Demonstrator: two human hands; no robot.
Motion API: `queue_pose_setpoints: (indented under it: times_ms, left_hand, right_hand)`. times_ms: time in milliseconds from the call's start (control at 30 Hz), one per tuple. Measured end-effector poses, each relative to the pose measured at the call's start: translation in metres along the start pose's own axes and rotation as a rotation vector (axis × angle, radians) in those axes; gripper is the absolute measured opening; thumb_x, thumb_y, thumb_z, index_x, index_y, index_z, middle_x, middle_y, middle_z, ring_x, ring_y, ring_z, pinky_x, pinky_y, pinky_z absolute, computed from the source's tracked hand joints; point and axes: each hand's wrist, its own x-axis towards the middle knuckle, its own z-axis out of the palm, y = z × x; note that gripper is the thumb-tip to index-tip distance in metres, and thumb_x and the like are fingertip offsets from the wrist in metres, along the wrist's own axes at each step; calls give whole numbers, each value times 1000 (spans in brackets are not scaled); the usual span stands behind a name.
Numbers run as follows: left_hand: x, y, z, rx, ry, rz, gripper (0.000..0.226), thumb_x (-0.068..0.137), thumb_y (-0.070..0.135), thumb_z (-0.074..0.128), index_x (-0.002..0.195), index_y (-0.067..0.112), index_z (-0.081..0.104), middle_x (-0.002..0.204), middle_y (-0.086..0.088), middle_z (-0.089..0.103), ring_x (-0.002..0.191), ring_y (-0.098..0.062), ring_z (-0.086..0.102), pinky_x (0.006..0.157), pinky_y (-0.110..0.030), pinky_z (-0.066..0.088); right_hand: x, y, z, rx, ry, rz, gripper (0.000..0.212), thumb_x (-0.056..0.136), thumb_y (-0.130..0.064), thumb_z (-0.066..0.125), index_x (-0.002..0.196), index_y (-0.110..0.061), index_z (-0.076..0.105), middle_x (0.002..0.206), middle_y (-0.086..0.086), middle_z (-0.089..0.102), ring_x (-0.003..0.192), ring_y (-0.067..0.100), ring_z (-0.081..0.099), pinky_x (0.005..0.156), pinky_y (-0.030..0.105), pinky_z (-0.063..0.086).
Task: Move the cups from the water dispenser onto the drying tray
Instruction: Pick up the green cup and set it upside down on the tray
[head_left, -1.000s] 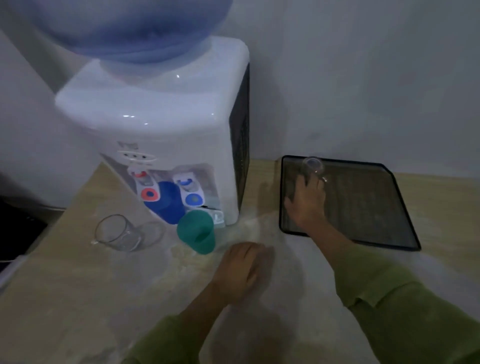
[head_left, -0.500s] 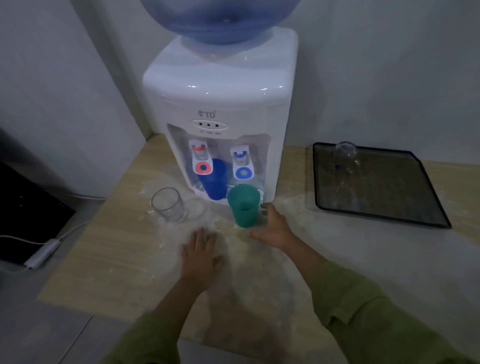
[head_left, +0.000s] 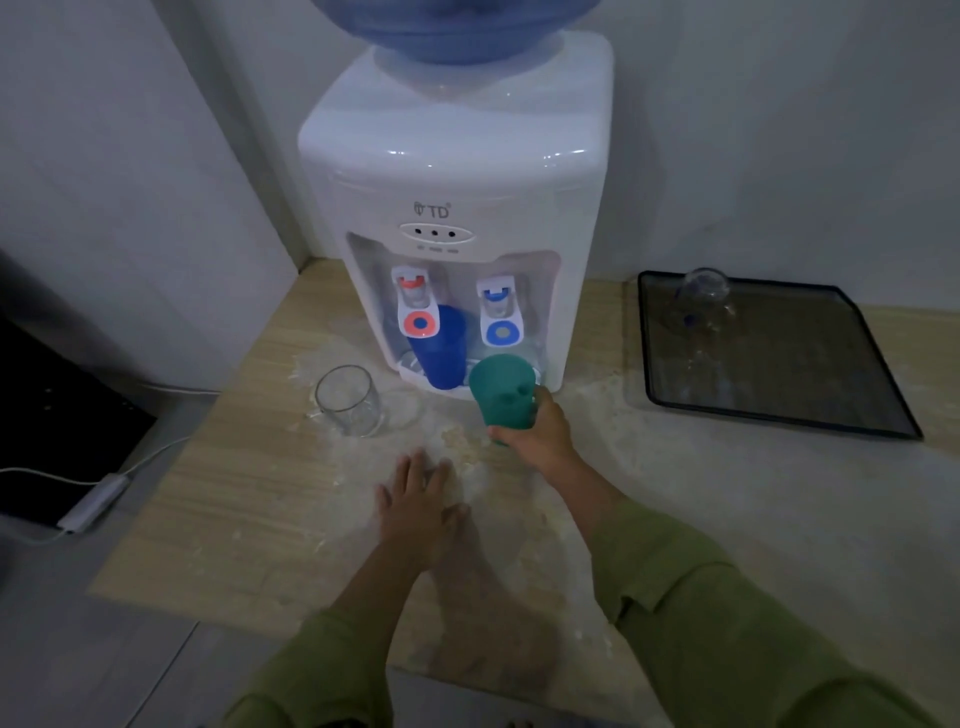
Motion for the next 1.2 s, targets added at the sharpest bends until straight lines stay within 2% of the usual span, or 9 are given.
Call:
queue_pose_setpoints:
  times_ms: [133, 267, 367, 567, 733, 833, 900, 1000, 1200]
  left_hand:
    - [-2, 1, 1, 18, 9, -6, 66, 96, 47, 34, 152, 26, 6, 162, -9, -7, 148, -33, -10, 118, -58, 6]
    - [-2, 23, 4, 3, 75, -54, 64, 96, 41, 36, 150, 17, 11, 161, -13, 2, 149, -33, -2, 118, -57, 12]
    - [5, 53, 8, -29, 83, 58, 64, 96, 39, 39, 149, 13, 15, 160, -12, 5, 149, -30, -2, 118, -54, 9]
    - [30, 113, 7, 23, -21, 332, 69, 94, 37, 45, 151, 19, 9, 161, -10, -1, 149, -27, -7, 118, -53, 0]
    - [47, 136, 8, 31, -33, 303, 71, 92, 48, 44, 150, 27, 11, 161, -10, -4, 149, -29, -10, 117, -59, 0]
    - [51, 138, 8, 72, -24, 282, 75, 88, 57, 44, 150, 29, 11, 161, -9, -1, 148, -31, -6, 117, -60, 2]
    - [53, 140, 6, 73, -38, 275, 76, 86, 60, 44, 149, 31, 14, 161, -8, 1, 148, -31, -4, 117, -60, 4]
    - [53, 141, 5, 78, -66, 270, 75, 88, 59, 43, 150, 30, 12, 161, -9, -2, 148, -32, -7, 117, -61, 3]
    - [52, 137, 11, 82, -75, 282, 74, 92, 58, 34, 151, 31, 1, 161, -9, -13, 147, -32, -17, 117, -61, -4]
  right_hand:
    - [-8, 7, -24, -17, -35, -33, 74, 66, -16, 81, 128, -16, 40, 128, 8, 54, 103, 19, 54, 85, 34, 52]
    - [-11, 11, -66, -60, -48, -83, 70, 69, -11, 79, 127, -11, 40, 114, 2, 50, 98, 14, 48, 74, 24, 41]
    - [-9, 15, -100, -72, 31, -134, 68, 67, -12, 80, 123, -10, 42, 108, 1, 50, 95, 14, 51, 63, 16, 40]
    - [5, 31, -166, -170, 238, -176, 72, 65, -23, 82, 123, -9, 42, 119, 11, 52, 106, 23, 55, 86, 36, 51]
    - [23, 35, -217, -302, 361, -166, 73, 68, -20, 81, 124, -5, 37, 118, 16, 51, 100, 22, 52, 79, 35, 49]
    - [38, 34, -236, -475, 360, -179, 66, 69, -25, 78, 121, -7, 41, 117, 21, 53, 108, 35, 51, 85, 42, 49]
    - [47, 31, -242, -598, 341, -170, 65, 71, -27, 76, 123, -7, 43, 120, 24, 49, 113, 40, 45, 92, 44, 42]
    - [58, 20, -245, -746, 311, -166, 66, 74, -29, 74, 127, -7, 42, 126, 24, 41, 115, 40, 39, 93, 42, 38]
    - [73, 9, -238, -830, 225, -147, 68, 75, -30, 72, 126, -7, 34, 125, 20, 47, 117, 38, 38, 87, 42, 41]
